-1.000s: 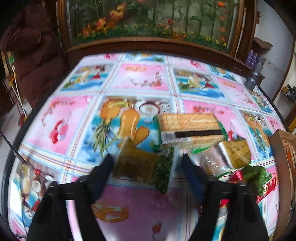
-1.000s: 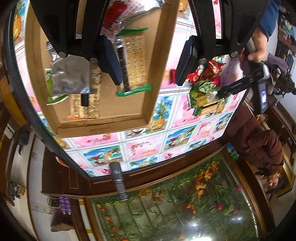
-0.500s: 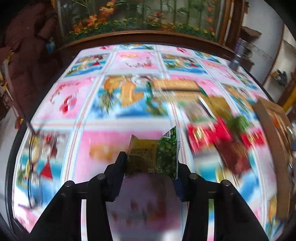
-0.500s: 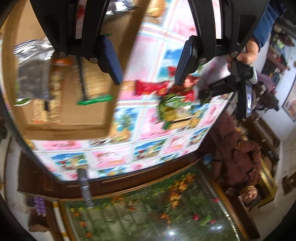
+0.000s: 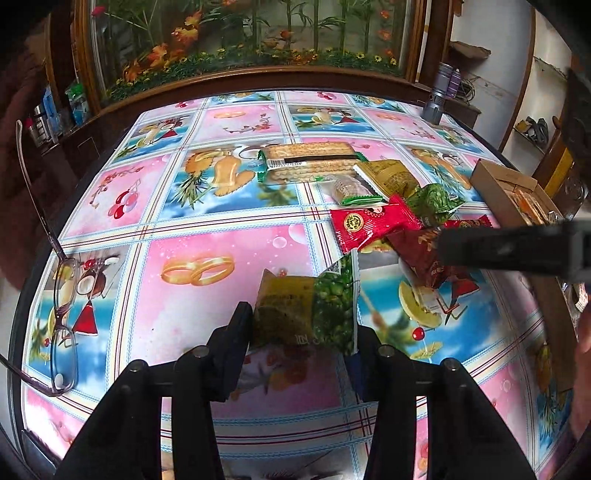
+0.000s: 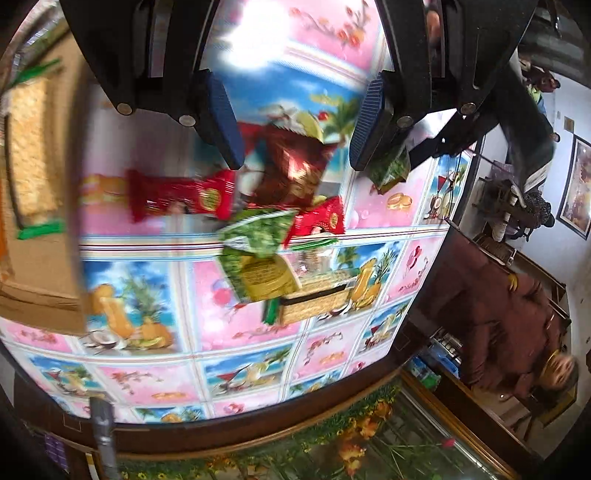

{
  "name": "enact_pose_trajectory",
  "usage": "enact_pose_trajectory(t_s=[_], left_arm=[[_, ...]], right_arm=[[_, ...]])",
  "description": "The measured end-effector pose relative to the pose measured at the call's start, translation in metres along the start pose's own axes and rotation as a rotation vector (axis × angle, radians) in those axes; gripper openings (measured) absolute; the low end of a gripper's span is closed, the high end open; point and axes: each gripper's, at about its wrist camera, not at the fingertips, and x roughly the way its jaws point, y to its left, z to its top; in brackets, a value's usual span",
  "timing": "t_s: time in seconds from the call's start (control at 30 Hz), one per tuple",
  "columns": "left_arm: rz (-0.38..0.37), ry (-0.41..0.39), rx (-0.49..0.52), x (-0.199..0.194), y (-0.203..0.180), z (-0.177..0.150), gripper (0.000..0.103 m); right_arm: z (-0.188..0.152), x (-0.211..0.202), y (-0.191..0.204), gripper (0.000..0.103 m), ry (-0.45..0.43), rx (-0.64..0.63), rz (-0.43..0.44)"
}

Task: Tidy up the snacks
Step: 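Grasp the green-and-yellow pea snack bag with the left gripper while the right grasps the dark red snack bag, then lift the pea snack bag with the left gripper while the right lifts the dark red bag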

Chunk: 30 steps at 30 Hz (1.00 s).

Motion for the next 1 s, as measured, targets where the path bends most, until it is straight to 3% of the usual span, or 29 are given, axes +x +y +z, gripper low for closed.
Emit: enact_pose_trajectory(t_s=[0.07, 0.17, 0.27, 0.5, 0.67, 1.0], left_arm=[[-0.001, -0.001, -0.002, 0.0, 0.0, 0.0, 0.045], [0.002, 0.0, -0.001, 0.001, 0.0, 0.001, 0.045], [-0.017, -0.001, -0.014, 0.0, 0.0, 0.001, 0.045], [-0.052, -0.015, -0.007, -0.003, -0.011, 0.003, 0.043], [-0.075, -0.039, 0.006, -0.006, -0.021, 0.003, 0.04], [-0.05, -0.102, 0.014, -0.007, -0.049, 0.008, 0.039]], right_arm=[[0.001, 0.008, 0.005, 0.058, 0.002, -0.019, -0.054], [0.002, 0.023, 0.009, 0.04, 0.029, -0.044, -0.127], [-0.003, 0.021, 0.011, 0.035, 0.005, -0.078, -0.152], [-0.03, -0.017, 0.001, 0.034, -0.082, -0.097, -0.091], [-0.032, -0.039, -0.009, 0.034, -0.147, -0.073, -0.032], [-0.027, -0.054, -0.023, 0.034, -0.212, -0.007, -0.037]])
